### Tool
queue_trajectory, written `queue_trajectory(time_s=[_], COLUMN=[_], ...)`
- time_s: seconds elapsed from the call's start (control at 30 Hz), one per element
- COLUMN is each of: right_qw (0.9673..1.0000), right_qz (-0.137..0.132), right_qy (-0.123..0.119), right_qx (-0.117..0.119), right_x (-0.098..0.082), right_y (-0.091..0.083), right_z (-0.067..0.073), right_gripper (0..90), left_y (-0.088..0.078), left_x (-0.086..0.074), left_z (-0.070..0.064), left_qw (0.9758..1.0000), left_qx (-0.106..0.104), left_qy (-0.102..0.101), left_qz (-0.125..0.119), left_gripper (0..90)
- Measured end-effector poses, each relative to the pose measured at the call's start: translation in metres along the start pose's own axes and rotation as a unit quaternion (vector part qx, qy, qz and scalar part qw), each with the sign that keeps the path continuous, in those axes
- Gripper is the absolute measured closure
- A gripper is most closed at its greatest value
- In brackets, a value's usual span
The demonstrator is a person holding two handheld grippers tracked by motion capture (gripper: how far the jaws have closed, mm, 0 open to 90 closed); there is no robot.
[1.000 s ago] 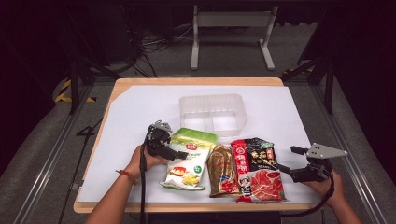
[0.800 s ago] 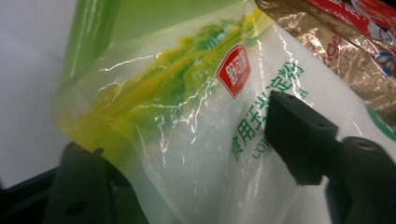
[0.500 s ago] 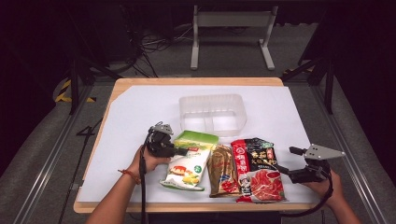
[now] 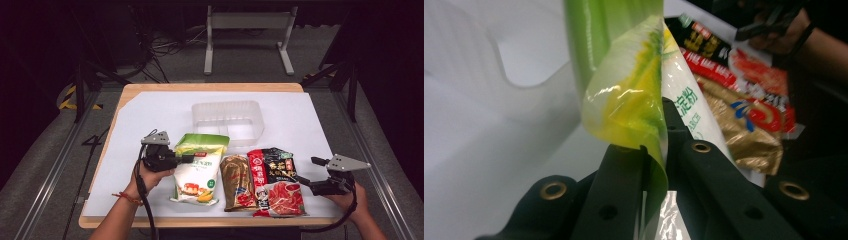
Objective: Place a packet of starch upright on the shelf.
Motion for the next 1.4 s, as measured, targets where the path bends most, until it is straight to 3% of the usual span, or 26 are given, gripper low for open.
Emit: queue_trajectory(time_s=[0.2,0.33,0.53,0.73,0.83,1.03,1.1,1.23,1.3,1.4], right_qw=[1.0,1.0,0.9999,0.9999,0.9998,0.9998,0.9998,0.9998,0.9998,0.9998], right_qz=[0.0,0.002,0.001,0.0,-0.001,-0.002,-0.002,-0.001,0.0,0.002], right_qy=[0.002,0.003,0.005,0.008,0.007,0.006,0.006,0.01,0.008,0.006], right_qx=[-0.003,-0.005,-0.01,-0.013,-0.016,-0.017,-0.019,-0.018,-0.018,-0.02], right_x=[0.0,-0.001,-0.001,-0.001,-0.001,-0.001,-0.001,-0.001,-0.002,-0.002], right_y=[0.001,0.001,0.0,0.0,0.0,-0.001,-0.001,-0.001,0.0,0.0], right_z=[-0.001,-0.001,-0.002,-0.004,-0.004,-0.004,-0.005,-0.005,-0.005,-0.005], right_gripper=[12.5,12.7,13.2,13.5,13.4,13.1,13.1,13.1,13.1,13.1], left_y=[-0.009,-0.007,-0.007,-0.017,-0.018,-0.014,-0.013,-0.012,-0.01,-0.005], left_x=[0.017,0.026,0.042,0.064,0.073,0.086,0.09,0.096,0.101,0.107], left_z=[-0.013,-0.017,-0.016,-0.018,-0.015,-0.001,0.002,0.007,0.013,0.021], left_qw=[0.9987,0.9979,0.9954,0.9874,0.9842,0.9772,0.975,0.9727,0.9695,0.9657], left_qx=[0.009,0.016,0.032,0.056,0.072,0.103,0.113,0.117,0.136,0.146], left_qy=[0.009,0.019,0.008,-0.007,-0.01,-0.024,-0.019,-0.027,-0.034,-0.047], left_qz=[-0.049,-0.06,-0.09,-0.148,-0.162,-0.184,-0.19,-0.199,-0.201,-0.209], left_gripper=[90.0,90.0,89.9,89.9,89.9,89.9,89.9,89.9,89.9,89.9])
Point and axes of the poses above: each handheld gripper's, and its own axes: y roughly forward along the jaws, x roughly out of its top, z roughly to its left, the point moved 6 cm from there along y, roughly forward along the jaws, and after that the axes turned 8 degrees about -x, right-handed, at the moved point
